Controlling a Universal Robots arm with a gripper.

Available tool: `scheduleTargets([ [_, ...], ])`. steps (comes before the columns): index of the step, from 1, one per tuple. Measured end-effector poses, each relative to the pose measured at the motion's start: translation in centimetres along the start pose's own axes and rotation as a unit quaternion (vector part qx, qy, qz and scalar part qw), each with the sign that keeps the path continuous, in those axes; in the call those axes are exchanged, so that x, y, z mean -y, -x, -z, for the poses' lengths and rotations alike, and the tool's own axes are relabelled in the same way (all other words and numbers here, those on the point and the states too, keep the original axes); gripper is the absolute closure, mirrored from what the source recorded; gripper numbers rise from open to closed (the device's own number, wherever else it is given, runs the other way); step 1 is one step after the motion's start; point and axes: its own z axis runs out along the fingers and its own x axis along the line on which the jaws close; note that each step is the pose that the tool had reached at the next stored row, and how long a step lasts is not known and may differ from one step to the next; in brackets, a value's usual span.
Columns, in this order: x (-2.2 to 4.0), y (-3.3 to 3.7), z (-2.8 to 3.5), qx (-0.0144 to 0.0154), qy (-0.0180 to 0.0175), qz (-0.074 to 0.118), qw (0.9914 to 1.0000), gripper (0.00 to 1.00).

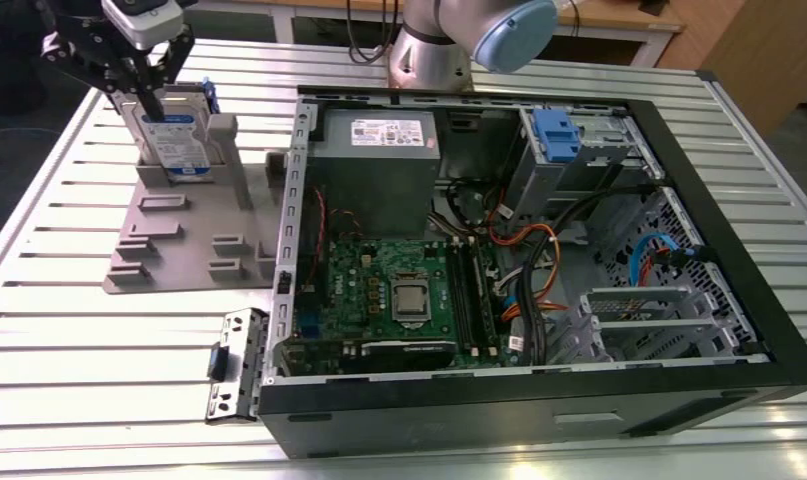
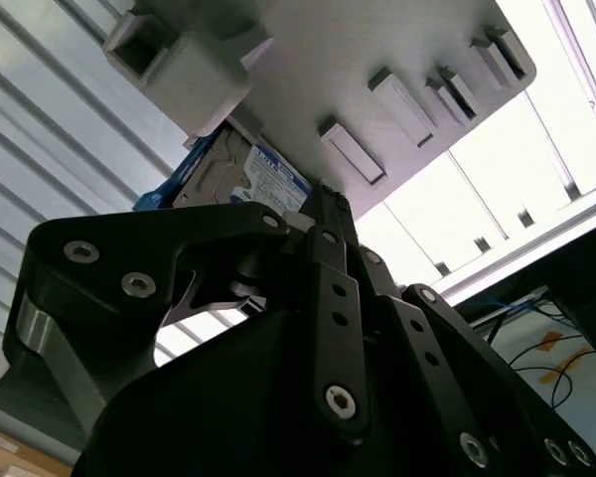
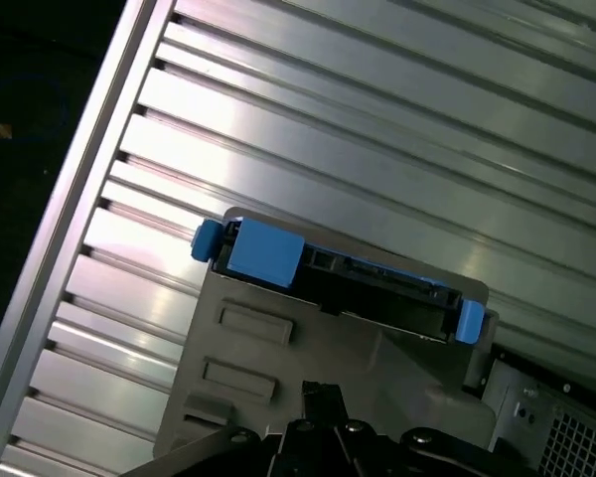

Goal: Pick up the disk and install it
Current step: 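Pick up the disk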

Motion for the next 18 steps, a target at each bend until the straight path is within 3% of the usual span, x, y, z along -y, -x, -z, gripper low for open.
scheduleTargets([
  [9, 0.0, 0.0, 0.0, -0.0008, 0.001, 0.037, 0.99931, 0.9],
  [18, 0.0, 0.0, 0.0, -0.0016, 0.0019, 0.073, 0.99732, 0.9],
])
